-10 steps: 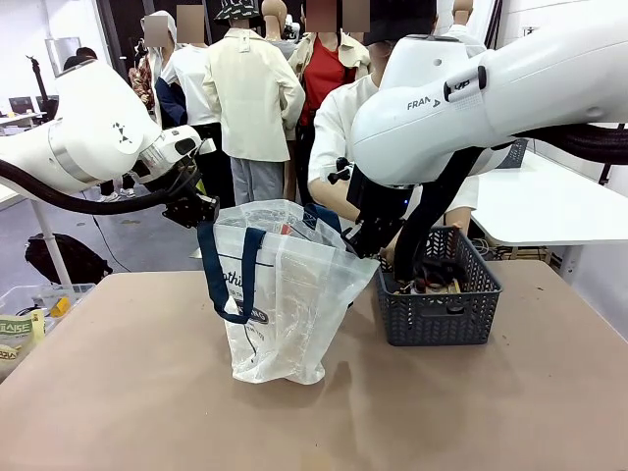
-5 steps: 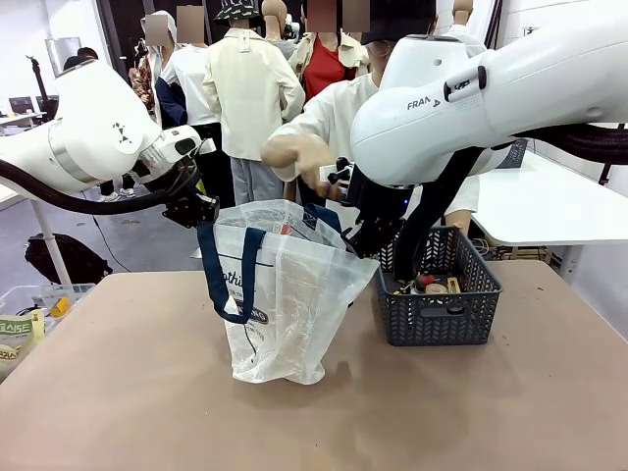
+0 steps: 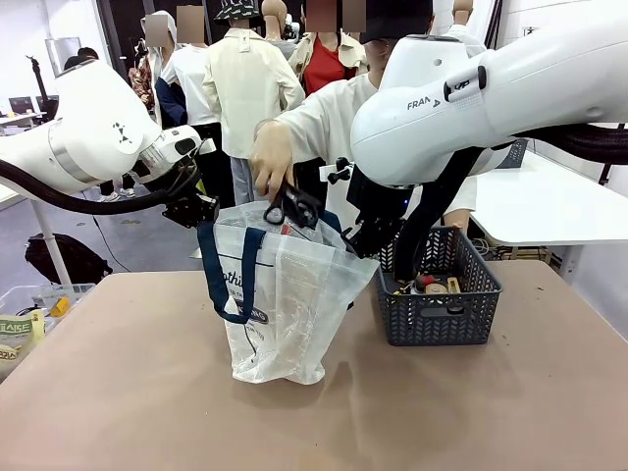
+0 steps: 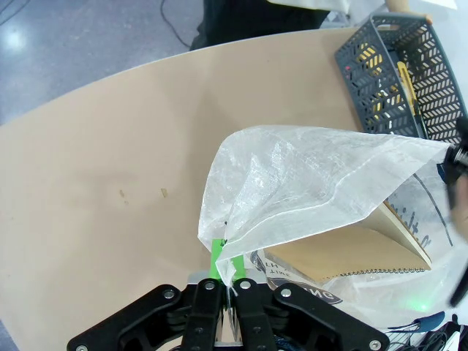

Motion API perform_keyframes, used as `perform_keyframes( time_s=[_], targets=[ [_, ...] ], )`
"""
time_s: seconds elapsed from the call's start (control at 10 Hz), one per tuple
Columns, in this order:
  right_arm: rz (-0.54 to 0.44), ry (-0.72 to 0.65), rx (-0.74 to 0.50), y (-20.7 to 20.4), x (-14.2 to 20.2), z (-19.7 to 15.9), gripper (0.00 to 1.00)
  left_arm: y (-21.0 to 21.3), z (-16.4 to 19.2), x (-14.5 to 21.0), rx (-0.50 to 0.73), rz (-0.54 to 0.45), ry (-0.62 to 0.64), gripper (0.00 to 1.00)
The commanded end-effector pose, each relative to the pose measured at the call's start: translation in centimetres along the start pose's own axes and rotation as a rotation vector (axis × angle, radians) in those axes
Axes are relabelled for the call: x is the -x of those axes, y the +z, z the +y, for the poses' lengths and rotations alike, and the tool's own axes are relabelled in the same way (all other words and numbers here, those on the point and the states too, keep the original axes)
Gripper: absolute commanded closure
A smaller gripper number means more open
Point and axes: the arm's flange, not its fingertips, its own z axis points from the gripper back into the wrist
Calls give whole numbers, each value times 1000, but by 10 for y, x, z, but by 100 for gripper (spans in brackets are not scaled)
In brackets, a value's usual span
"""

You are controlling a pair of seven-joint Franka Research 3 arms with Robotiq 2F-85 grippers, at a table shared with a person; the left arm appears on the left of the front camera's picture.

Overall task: Transfer purchased items from the store into the shopping bag.
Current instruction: Move the Reusable shopping bag to the right side of the table.

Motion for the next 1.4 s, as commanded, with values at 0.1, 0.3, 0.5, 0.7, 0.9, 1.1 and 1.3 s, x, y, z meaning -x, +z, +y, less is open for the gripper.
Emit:
perform_keyframes(
  time_s=[0.1,0.3,0.5,0.7,0.9,1.1,1.3],
  targets=[
    [2,-14,-6,-1,5,-2,100,3,3,1,-3,2,11,100],
    [2,-14,-6,-1,5,-2,100,3,3,1,-3,2,11,100],
    [2,-14,-6,-1,5,-2,100,3,3,1,-3,2,11,100],
    [2,-14,-6,-1,5,-2,100,3,3,1,-3,2,11,100],
    [2,-14,-6,-1,5,-2,100,3,3,1,-3,2,11,100],
    [2,-14,-6,-1,5,-2,100,3,3,1,-3,2,11,100],
    [2,-14,-6,-1,5,-2,100,3,3,1,-3,2,11,100]
  ],
)
